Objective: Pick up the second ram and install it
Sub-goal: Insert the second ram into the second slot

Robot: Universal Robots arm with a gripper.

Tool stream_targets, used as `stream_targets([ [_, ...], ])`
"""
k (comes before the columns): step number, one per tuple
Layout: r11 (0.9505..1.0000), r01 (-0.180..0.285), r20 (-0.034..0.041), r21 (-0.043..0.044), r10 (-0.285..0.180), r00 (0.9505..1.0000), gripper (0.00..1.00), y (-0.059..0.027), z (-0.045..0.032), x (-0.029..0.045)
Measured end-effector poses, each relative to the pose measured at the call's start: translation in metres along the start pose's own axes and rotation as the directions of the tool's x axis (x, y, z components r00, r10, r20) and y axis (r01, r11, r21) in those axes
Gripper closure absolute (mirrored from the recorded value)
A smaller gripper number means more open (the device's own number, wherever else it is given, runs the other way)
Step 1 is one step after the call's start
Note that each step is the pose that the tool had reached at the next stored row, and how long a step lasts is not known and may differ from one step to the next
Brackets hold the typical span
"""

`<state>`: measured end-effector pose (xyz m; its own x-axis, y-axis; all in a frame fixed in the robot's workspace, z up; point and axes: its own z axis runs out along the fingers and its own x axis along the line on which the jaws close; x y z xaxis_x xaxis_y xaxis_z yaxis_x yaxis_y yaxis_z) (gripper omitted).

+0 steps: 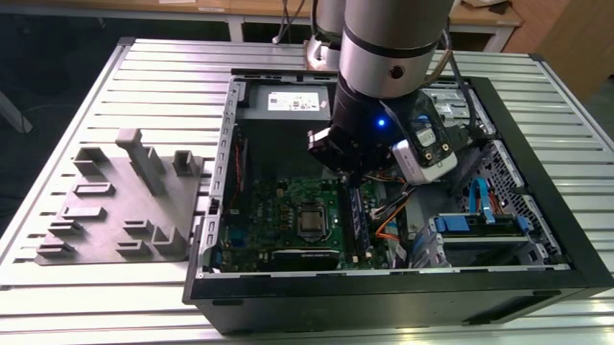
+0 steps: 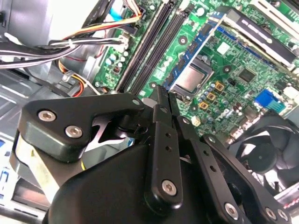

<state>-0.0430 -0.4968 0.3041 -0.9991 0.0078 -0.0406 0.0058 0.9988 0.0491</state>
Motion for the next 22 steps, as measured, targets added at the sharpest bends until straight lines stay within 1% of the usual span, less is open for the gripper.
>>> stream_targets([
  [4, 1.0000, 0.000, -0.0006, 0.0019, 0.000, 1.0000, 0.90, -0.0002, 0.0045, -0.0031],
  [8, 1.0000, 0.000, -0.0015, 0.0019, 0.000, 1.0000, 0.90, -0.0004, 0.0097, -0.0059],
  [18, 1.0000, 0.000, -0.0123, 0.0021, 0.000, 0.9999, 0.90, -0.0011, 0.0256, -0.0156],
  [20, 1.0000, 0.000, -0.0144, 0.0021, 0.000, 0.9999, 0.90, -0.0012, 0.0282, -0.0167],
  [22, 1.0000, 0.000, -0.0149, 0.0021, 0.000, 0.9999, 0.90, -0.0011, 0.0300, -0.0172],
])
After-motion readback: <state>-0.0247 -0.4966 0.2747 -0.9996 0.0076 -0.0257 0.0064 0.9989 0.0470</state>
